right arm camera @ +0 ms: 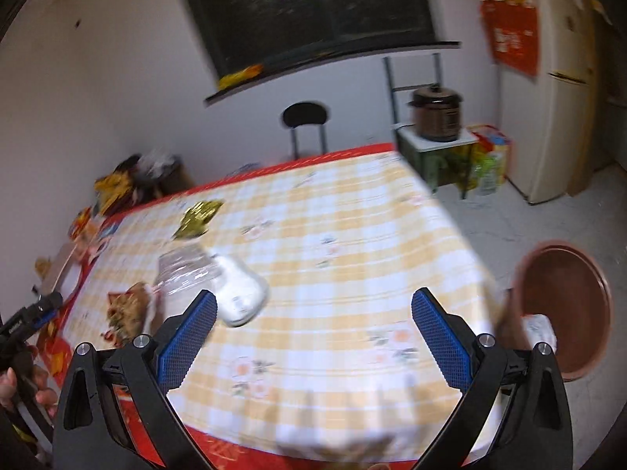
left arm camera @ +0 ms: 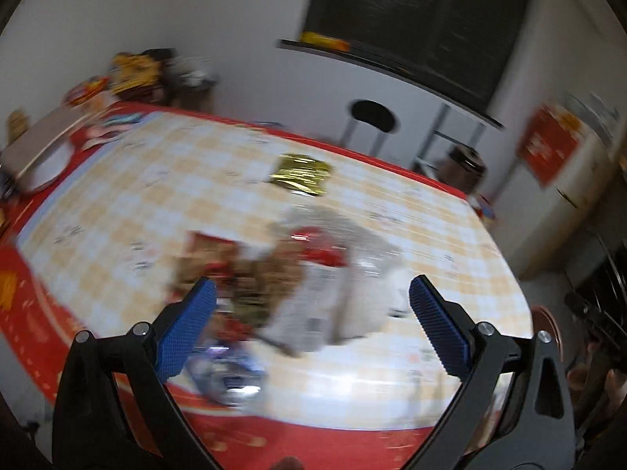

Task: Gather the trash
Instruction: 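Move both tools back over the trash on the table, then grasp the crumpled brown paper wrappers with the left tool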

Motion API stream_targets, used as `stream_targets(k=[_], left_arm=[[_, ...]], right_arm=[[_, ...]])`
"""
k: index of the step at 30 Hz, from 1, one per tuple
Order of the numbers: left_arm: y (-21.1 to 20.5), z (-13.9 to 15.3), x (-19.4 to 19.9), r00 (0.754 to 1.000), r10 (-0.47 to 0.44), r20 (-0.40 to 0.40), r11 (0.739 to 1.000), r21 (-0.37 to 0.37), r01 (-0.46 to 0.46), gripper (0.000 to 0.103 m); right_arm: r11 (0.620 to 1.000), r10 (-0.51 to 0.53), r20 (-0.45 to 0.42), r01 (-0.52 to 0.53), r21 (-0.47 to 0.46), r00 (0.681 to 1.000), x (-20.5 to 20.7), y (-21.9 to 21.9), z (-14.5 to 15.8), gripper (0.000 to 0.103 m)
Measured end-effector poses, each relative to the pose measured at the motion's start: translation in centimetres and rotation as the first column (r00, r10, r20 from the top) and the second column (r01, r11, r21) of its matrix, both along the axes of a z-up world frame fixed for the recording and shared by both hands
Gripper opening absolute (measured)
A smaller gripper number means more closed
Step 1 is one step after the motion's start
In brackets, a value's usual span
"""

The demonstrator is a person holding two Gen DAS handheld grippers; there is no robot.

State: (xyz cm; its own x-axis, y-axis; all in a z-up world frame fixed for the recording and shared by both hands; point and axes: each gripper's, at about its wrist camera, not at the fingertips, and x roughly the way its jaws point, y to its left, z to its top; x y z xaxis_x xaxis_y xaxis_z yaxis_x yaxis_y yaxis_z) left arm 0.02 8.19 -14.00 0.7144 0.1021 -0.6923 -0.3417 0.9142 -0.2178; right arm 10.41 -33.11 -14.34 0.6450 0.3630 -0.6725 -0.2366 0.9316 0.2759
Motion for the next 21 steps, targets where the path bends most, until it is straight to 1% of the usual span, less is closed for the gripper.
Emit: stream_targets(k=[2, 4, 7, 10, 12, 13, 14, 16, 21], left_arm=[[2.1, -0.2, -0.9, 0.999, 0.032, -0.005, 0.999, 0.004, -0.032, 0.097], [4.1, -0.7, -1.6, 1.000, 0.024, -0.009, 1.000, 0.006, -0.024, 0.097], [5.0, -1.6, -1.7, 1.000, -0.016, -0.024, 1.000, 0.021, 0.017, 0.097], [5.1, -3.4, -1.4, 0.994, -0.096, -0.044, 0.995, 0.037, 0.098, 0.096], [4.8, -4.7, -0.8, 0.982, -0.175, -0.064, 0.983, 0.046, 0.178, 0.095], [4.5, -5.3, -0.5, 0.977, -0.200, -0.073, 0.978, 0.050, 0.204, 0.091], [4.2, -6.1, 0.1, 0.967, -0.240, -0.090, 0.968, 0.055, 0.245, 0.084], [3.9, -7.2, 0.8, 0.951, -0.287, -0.115, 0.954, 0.060, 0.295, 0.079], [3.7, -9.9, 3.2, 0.909, -0.379, -0.171, 0.917, 0.066, 0.394, 0.079]], right_arm=[[0.999, 0.032, -0.011, -0.032, -0.006, 0.999, 0.0, 2.7, 0.0, 0.098], [0.998, 0.057, -0.024, -0.057, -0.012, 0.998, -0.2, 5.0, -0.1, 0.098], [0.996, 0.084, -0.041, -0.085, -0.032, 0.996, -0.4, 8.1, -0.3, 0.098], [0.994, 0.094, -0.062, -0.097, -0.053, 0.994, -0.7, 10.5, -0.7, 0.098], [0.993, 0.093, -0.081, -0.098, -0.065, 0.992, -0.6, 11.5, -0.9, 0.098], [0.993, 0.088, -0.089, -0.095, -0.074, 0.992, -0.7, 12.0, -1.0, 0.098], [0.993, 0.085, -0.096, -0.092, -0.080, 0.992, -0.6, 12.4, -1.2, 0.098], [0.992, 0.075, -0.107, -0.085, -0.089, 0.991, -0.6, 13.2, -1.5, 0.098], [0.992, 0.045, -0.118, -0.058, -0.108, 0.992, -1.1, 15.0, -1.8, 0.098]])
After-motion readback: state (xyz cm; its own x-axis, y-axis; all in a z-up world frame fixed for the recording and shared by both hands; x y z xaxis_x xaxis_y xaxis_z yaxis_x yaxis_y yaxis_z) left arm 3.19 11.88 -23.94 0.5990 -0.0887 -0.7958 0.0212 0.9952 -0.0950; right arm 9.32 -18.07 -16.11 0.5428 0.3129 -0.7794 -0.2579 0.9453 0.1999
